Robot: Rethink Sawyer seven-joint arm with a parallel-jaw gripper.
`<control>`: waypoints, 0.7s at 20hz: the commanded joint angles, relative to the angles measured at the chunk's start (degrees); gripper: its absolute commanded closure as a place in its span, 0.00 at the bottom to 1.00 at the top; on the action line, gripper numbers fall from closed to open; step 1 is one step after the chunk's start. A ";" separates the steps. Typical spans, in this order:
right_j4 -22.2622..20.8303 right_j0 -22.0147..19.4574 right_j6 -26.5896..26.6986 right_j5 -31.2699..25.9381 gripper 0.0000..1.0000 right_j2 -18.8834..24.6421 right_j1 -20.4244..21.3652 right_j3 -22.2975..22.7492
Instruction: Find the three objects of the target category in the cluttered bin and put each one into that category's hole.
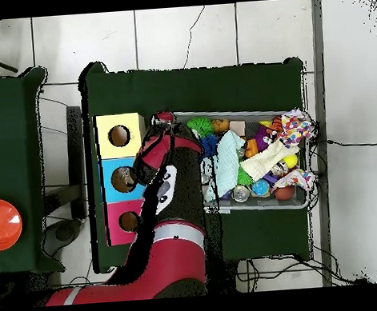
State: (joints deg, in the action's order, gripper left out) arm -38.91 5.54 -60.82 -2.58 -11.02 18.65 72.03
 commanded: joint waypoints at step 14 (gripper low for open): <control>-1.16 2.87 -8.72 2.67 0.00 -2.63 -5.08 -1.98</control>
State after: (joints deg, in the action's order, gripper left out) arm -38.88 7.99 -60.82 -2.22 -14.32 16.47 71.19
